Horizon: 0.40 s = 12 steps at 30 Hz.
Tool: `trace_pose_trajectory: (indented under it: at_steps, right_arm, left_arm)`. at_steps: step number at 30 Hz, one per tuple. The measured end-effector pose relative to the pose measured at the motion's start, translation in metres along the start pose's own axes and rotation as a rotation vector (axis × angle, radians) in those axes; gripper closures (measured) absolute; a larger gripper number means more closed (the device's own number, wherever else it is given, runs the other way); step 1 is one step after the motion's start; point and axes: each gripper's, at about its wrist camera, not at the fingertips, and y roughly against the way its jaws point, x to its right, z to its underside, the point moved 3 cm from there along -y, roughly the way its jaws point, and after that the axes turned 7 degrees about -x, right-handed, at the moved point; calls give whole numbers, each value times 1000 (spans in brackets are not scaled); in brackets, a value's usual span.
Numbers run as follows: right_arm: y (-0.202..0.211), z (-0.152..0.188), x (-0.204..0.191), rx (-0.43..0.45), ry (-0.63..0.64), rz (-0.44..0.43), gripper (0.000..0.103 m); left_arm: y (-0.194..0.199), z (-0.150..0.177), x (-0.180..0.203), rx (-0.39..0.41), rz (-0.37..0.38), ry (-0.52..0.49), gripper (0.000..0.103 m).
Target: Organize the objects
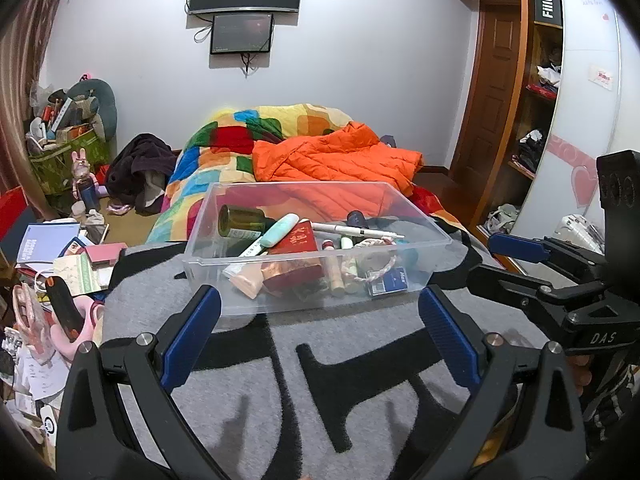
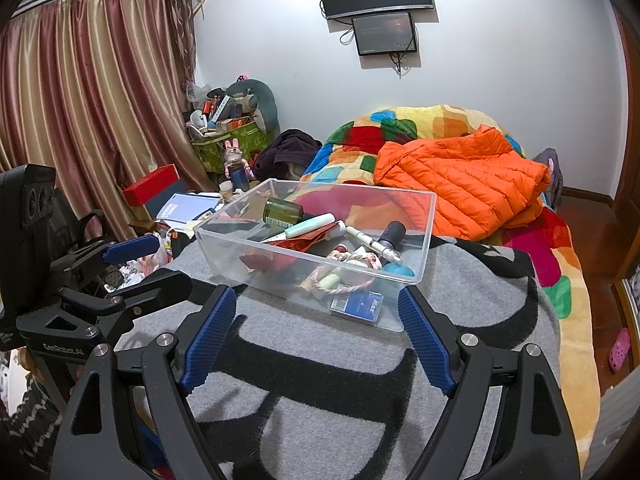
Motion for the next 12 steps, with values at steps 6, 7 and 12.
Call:
trace_pose_trajectory:
  at_steps: [6, 7, 12]
  right_arm:
    - [-1, 1, -1, -4, 5, 6, 22]
    - [-2, 1, -2, -5, 6, 5, 22]
    - [-4, 2, -2, -8, 8, 5, 22]
  left_arm:
    - [0, 0, 4, -4, 13, -11, 3]
    - [0, 0, 5, 0, 10, -15, 3]
    - [2, 0, 7, 7, 4, -19, 3]
